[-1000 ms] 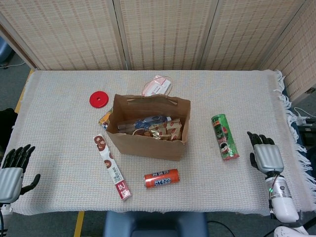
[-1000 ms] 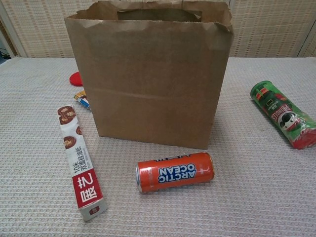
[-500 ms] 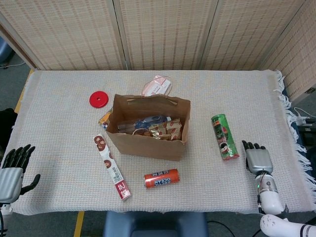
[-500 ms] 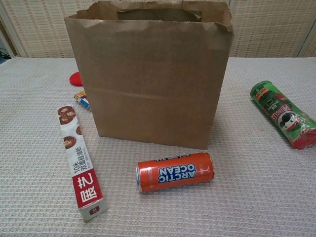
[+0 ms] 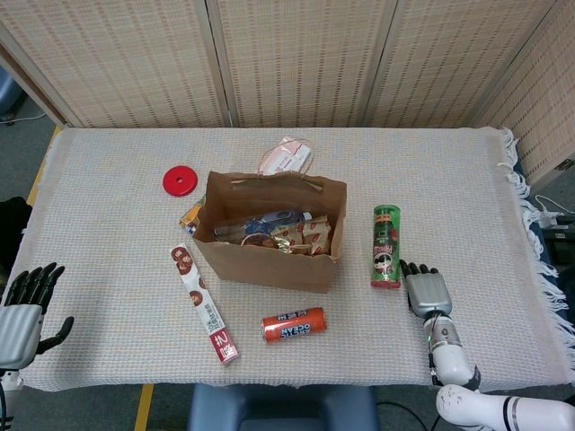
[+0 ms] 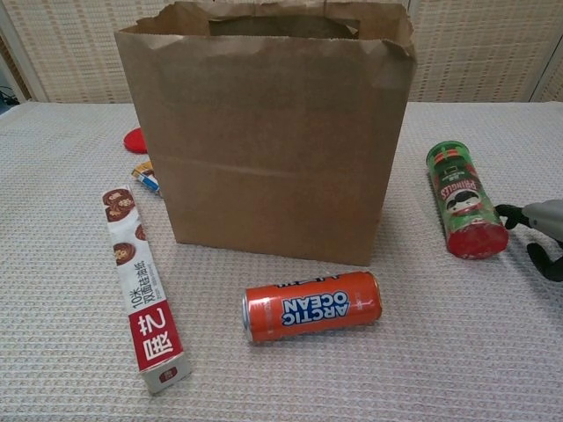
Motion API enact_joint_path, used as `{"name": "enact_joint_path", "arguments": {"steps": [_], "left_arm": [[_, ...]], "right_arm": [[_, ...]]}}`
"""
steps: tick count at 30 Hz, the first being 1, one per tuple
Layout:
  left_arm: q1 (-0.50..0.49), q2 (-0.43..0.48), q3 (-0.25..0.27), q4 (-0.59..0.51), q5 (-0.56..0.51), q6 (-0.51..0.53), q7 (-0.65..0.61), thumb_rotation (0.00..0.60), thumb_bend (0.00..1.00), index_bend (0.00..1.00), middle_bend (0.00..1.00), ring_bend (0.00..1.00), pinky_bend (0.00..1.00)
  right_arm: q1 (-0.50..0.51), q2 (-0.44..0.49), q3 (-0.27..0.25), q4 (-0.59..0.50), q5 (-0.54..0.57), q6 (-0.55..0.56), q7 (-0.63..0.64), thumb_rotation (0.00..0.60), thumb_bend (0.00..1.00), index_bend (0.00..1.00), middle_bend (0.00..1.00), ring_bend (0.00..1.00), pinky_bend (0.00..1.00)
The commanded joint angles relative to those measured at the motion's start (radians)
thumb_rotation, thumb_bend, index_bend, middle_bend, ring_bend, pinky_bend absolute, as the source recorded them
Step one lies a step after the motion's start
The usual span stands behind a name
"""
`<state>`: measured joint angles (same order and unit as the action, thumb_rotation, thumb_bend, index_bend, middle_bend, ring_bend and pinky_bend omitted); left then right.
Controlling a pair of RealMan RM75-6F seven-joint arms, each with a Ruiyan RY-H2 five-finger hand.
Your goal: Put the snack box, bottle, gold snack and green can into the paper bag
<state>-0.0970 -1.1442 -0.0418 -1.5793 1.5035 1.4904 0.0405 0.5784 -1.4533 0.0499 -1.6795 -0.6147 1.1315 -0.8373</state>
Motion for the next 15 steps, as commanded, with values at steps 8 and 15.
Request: {"name": "enact_joint_path", "arguments": {"steps": [8,15], "left_arm": [[0.0,0.0,0.0,0.0,-0.001,-0.001,-0.001,0.6,0.35,0.0,0.0,0.0,0.0],[-0.001,0.001,0.0,0.002,0.0,-0.002,-0.007,0.6,0.35,0.0,0.0,0.0,0.0]], "right_arm": [[0.04,-0.073,0.015,-0.006,-0.002,-0.017,0.009,0.6,0.74,0.06,0.11,0.12,0.21],[0.013,0.068,-0.026,-0.186,-0.184,0.001,0.08,0.6,0.63,0.06,0.11,0.12,0.21]]}}
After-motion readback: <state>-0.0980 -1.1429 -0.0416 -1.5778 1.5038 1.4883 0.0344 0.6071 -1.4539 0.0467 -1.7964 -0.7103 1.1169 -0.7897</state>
